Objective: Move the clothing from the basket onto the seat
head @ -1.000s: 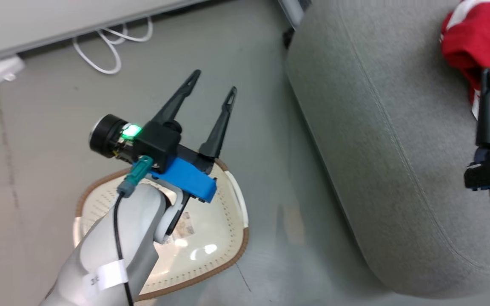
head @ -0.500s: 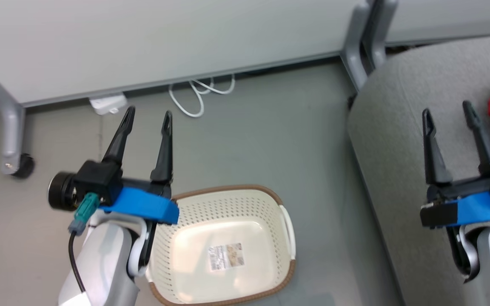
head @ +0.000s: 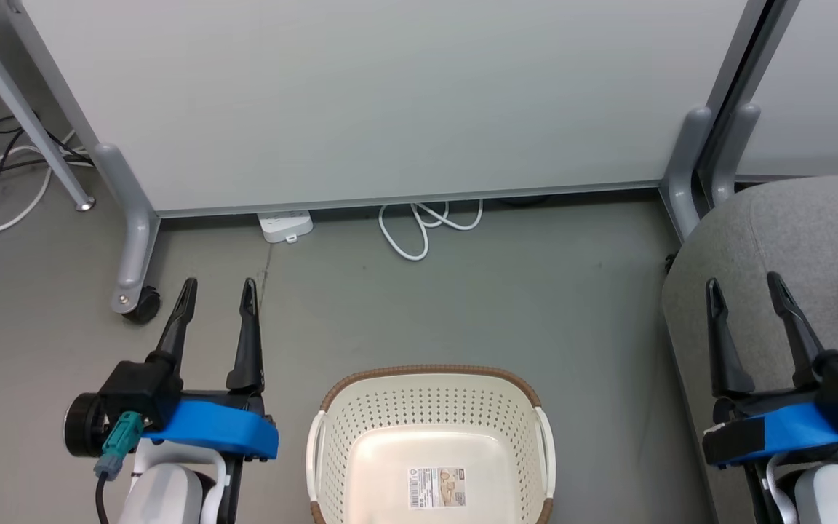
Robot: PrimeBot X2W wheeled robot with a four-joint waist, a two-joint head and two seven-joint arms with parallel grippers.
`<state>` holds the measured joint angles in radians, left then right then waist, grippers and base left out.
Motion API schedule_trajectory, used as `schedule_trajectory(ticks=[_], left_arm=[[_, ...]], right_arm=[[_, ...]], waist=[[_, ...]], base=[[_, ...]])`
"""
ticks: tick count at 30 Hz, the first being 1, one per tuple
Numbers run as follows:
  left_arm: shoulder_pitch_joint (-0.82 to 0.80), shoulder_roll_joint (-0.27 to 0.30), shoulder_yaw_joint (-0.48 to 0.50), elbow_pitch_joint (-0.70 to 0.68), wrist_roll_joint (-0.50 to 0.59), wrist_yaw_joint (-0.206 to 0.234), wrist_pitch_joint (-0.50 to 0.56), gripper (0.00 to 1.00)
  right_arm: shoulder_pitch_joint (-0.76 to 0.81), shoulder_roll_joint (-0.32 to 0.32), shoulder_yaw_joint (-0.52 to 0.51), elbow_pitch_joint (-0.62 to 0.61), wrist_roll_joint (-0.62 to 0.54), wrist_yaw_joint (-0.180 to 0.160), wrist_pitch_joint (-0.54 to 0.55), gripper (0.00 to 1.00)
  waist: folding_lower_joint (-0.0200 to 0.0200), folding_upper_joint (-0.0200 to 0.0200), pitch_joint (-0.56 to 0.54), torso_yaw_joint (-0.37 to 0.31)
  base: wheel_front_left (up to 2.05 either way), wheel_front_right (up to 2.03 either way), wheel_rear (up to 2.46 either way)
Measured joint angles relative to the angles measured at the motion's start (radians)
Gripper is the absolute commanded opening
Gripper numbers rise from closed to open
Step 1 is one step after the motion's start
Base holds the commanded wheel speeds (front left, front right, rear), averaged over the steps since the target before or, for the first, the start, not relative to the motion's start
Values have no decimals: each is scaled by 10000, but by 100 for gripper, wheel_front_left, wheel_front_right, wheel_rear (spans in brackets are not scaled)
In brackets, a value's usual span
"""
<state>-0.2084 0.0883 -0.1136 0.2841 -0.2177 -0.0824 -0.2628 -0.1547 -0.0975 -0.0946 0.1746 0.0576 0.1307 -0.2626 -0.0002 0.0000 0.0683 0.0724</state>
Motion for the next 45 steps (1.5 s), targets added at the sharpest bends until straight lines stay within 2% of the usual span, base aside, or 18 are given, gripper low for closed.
schedule_trajectory(ticks=[18, 40, 41, 45], left_arm=[[1057, -322, 625, 445, 431, -410, 0, 100], [1162, -366, 621, 709, 545, -435, 0, 100], [1170, -368, 621, 727, 566, -431, 2, 0], [1494, -376, 621, 1070, 560, -430, 59, 0]], right_arm=[[1021, 372, -21, 662, 318, 0, 0, 100], [1155, 456, 56, 907, 508, 0, 0, 100], [1160, 458, 56, 924, 506, 0, 0, 0], [1269, 510, 54, 1308, 506, 0, 56, 0]], waist=[[1, 0, -726, 62], [2, 0, -792, 86], [2, 0, -786, 89], [2, 0, -787, 87]], base=[[0, 0, 0], [0, 0, 0], [0, 0, 0], [0, 0, 0]])
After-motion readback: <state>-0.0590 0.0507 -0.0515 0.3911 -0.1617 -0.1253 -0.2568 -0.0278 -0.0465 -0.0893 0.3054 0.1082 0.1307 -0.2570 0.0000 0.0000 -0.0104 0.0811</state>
